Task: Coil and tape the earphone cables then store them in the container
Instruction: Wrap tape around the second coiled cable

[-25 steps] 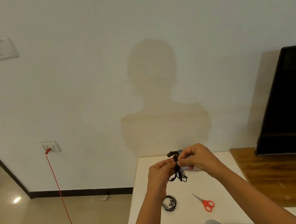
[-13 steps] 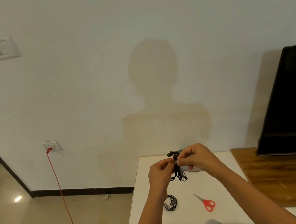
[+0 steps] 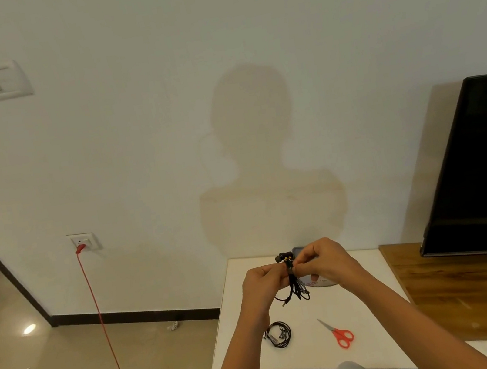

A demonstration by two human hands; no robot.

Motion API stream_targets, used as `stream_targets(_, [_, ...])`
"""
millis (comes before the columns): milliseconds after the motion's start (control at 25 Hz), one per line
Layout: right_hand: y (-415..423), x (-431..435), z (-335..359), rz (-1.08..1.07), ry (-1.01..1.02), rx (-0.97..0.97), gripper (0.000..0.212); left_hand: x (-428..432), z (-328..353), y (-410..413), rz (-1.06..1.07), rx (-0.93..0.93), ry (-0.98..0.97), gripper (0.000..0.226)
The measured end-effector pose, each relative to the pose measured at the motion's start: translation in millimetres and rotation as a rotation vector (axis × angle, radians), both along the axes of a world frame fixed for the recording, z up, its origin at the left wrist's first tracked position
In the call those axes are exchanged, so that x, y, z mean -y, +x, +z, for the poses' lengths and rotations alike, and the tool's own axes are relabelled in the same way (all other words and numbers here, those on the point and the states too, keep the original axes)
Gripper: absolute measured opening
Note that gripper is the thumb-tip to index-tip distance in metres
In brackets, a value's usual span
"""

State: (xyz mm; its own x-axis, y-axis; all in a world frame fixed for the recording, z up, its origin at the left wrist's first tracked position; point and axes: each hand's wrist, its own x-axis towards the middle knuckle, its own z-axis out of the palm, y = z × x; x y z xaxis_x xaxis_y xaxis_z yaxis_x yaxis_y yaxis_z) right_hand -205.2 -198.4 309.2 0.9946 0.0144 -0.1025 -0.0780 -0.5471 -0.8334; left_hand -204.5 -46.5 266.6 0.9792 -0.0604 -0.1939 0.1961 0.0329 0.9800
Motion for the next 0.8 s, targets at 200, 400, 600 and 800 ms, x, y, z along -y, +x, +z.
stream_targets(200, [-0.2,-2.2,0.3,0.016,-0.033,0.038,0.006,-3.4,-6.2,0.6,0.004,0.065,0.023,0.018])
stream_targets(400, [2.9,-3.5,-4.3,0.048,-0.119,0.126,0.016,-4.1,-7.5,1.8,-0.051,0.004,0.042,0.032])
stream_targets(600, [8.1,-4.9,-11.8,0.067,-0.047,0.157,0.016,-14.7,-6.3,7.5,-0.111,-0.186,-0.167,0.034])
stream_targets(800, [10.9,1.5,-30.6,0.128,0.088,0.069,0.014,-16.7,-13.5,18.4,-0.094,-0.246,-0.203,0.022])
